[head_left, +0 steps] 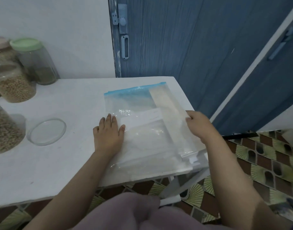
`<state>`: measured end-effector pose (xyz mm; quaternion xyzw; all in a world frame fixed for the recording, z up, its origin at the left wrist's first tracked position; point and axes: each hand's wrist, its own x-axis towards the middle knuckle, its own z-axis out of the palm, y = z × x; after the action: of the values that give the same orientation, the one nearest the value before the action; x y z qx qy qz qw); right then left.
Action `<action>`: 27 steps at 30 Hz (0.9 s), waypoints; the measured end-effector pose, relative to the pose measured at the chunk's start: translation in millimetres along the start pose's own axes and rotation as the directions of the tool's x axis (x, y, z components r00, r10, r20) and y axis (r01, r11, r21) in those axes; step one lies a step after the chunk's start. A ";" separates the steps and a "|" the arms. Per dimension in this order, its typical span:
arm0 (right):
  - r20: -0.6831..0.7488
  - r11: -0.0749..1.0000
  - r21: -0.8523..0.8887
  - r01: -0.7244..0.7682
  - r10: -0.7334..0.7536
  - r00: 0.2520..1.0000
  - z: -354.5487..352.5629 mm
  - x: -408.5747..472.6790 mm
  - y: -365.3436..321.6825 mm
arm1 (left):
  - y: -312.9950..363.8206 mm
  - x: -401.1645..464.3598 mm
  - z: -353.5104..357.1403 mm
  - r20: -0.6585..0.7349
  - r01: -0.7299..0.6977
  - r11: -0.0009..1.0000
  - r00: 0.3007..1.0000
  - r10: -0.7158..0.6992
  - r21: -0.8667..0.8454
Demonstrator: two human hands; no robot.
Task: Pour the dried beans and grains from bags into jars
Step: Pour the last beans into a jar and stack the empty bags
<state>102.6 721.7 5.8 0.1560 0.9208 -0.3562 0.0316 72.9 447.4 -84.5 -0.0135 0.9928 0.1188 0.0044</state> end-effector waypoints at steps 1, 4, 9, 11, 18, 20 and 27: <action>-0.041 1.000 -0.018 0.017 -0.018 0.999 -3.9 -2.0 -6.4 | 0.2 -0.8 -0.4 0.000 0.001 1.000 1.000 -0.001 0.009; -0.199 0.973 -0.179 0.147 -0.182 0.963 -16.6 -2.3 -25.4 | 1.3 -1.1 -2.2 0.000 0.005 0.999 1.000 -0.005 0.037; -0.398 0.808 -0.428 0.404 -0.570 0.719 -24.1 -3.8 -63.1 | 2.3 -1.3 -5.1 0.006 0.012 0.999 1.000 -0.012 0.044; -0.423 0.745 -0.435 0.505 -0.665 0.616 -26.7 -7.2 -77.0 | 1.7 -1.3 -5.9 0.010 0.006 1.000 1.000 -0.006 0.024; -0.351 0.851 -0.039 0.523 -0.502 0.791 -7.2 -15.8 -88.0 | 7.0 5.4 -14.5 0.071 0.025 0.991 0.997 -0.015 -0.133; -0.314 0.885 0.030 0.465 -0.433 0.845 2.3 -23.2 -78.9 | 11.9 6.5 -15.4 0.095 0.022 0.995 0.995 -0.013 -0.093; -0.098 0.916 0.008 0.401 -0.398 0.912 38.2 -29.0 -58.4 | 19.1 9.4 -6.3 0.078 0.032 0.999 0.997 -0.029 -0.038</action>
<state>110.1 647.9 20.0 -0.0183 0.9286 -0.3601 -0.0873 63.0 464.2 -74.0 -0.0243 0.9890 0.1388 0.0443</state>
